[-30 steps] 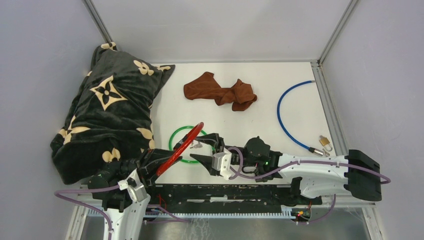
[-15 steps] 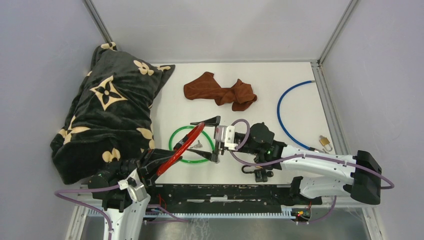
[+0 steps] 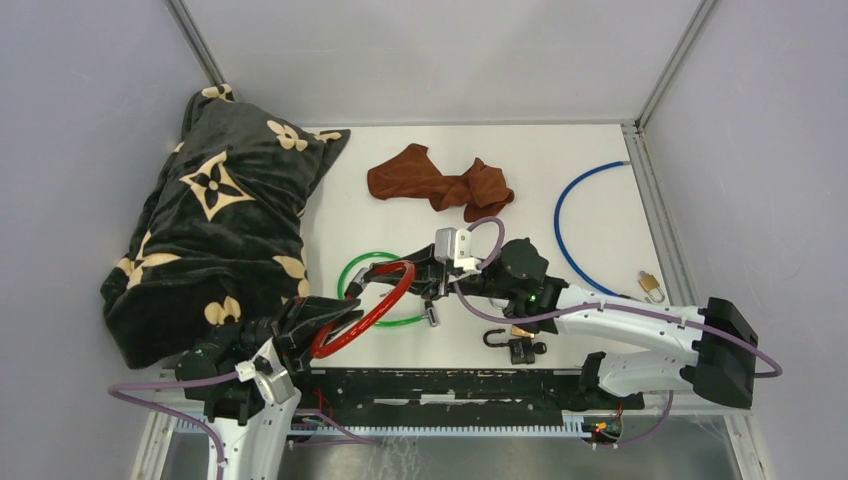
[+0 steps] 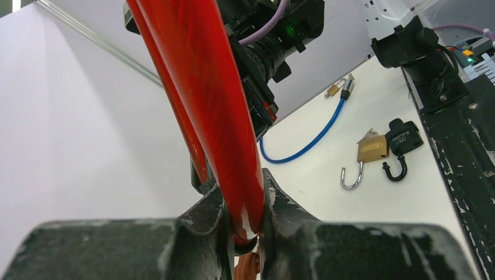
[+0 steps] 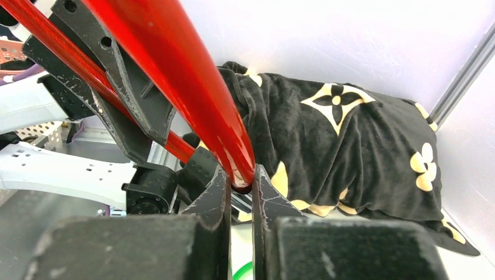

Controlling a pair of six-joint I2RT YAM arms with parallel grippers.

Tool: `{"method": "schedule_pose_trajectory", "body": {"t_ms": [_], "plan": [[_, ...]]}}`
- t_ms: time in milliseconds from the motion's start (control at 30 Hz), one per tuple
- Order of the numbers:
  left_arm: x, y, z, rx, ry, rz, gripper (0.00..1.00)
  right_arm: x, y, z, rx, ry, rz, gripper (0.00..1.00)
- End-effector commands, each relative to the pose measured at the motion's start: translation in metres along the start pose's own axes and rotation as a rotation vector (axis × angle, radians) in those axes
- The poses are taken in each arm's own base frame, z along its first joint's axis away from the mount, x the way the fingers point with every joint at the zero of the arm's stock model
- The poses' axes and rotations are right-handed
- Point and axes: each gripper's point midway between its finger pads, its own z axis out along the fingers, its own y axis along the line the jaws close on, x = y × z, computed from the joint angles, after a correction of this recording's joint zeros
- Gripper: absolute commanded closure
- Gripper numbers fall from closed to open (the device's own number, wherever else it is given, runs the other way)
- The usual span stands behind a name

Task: Lock with the key
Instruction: Lock the lock.

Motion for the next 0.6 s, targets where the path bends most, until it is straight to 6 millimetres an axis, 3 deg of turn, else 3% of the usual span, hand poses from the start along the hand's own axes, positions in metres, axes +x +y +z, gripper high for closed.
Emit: {"method": "schedule_pose_trajectory", "body": {"t_ms": [0, 167, 333, 467, 567], "plan": [[-0.009, 0.009, -0.001, -0.039, -0.003, 0.063, 0.98, -0.023, -0.003, 0.01, -0.016, -0.068, 0.003, 0.96], [-0.012, 0.019, 0.0, -0.073, -0.017, 0.144, 0.98, 0.0, -0.001, 0.019, -0.043, 0.01, 0.036, 1.0], [-0.025, 0.038, -0.001, -0.179, -0.081, 0.161, 0.98, 0.024, 0.015, 0.024, -0.143, 0.076, 0.063, 1.0], [-0.031, 0.049, -0.002, -0.263, -0.13, 0.061, 0.98, 0.031, 0.039, 0.02, -0.303, 0.113, 0.047, 1.0], [-0.033, 0.06, -0.005, -0.341, -0.16, -0.044, 0.98, 0.039, 0.035, 0.013, -0.284, 0.163, 0.0, 1.0]]}}
